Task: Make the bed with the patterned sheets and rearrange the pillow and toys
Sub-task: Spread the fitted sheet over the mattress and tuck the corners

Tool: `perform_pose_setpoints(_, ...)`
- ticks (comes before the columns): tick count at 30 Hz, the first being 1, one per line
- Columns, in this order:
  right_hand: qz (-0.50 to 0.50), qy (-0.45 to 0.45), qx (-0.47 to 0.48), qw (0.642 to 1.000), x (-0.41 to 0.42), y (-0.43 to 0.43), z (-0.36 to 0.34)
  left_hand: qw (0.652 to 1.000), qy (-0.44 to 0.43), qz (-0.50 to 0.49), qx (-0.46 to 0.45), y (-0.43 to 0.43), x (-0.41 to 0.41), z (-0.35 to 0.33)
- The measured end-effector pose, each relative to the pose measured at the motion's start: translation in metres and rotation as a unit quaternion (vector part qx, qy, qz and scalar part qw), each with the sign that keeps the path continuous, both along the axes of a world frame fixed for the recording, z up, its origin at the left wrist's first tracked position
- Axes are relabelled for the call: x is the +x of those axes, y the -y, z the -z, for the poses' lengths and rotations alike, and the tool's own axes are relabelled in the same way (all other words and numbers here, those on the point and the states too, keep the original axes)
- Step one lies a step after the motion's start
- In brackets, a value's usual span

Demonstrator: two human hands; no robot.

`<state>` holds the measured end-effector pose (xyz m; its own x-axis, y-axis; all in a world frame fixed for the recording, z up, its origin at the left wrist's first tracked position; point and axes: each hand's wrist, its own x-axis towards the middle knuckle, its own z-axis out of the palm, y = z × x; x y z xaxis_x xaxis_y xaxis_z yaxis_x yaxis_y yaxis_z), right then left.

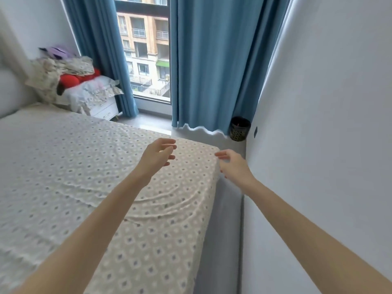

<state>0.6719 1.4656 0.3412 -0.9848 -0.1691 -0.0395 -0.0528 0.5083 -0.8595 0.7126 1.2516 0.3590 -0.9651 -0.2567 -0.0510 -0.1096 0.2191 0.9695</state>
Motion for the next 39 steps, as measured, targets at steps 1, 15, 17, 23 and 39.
perform_pose_setpoints(1,-0.009,-0.002,0.008,1.000,-0.023,0.002,0.003,1.000,0.002,-0.006,0.001,0.002,-0.019,0.002)
perform_pose_setpoints(15,-0.188,0.022,0.134,0.973,-0.371,0.026,0.040,0.991,0.046,-0.126,-0.003,0.011,-0.306,0.039)
perform_pose_setpoints(17,-0.212,0.013,0.136,0.968,-0.416,0.031,0.035,0.989,0.043,-0.144,-0.002,0.016,-0.343,0.034)
perform_pose_setpoints(23,-0.270,0.011,0.152,0.951,-0.538,0.052,0.035,0.978,0.051,-0.201,0.006,0.031,-0.443,0.036)
perform_pose_setpoints(39,-0.447,0.031,0.229,0.864,-0.818,0.140,0.084,0.927,0.095,-0.357,0.057,0.083,-0.692,0.096)
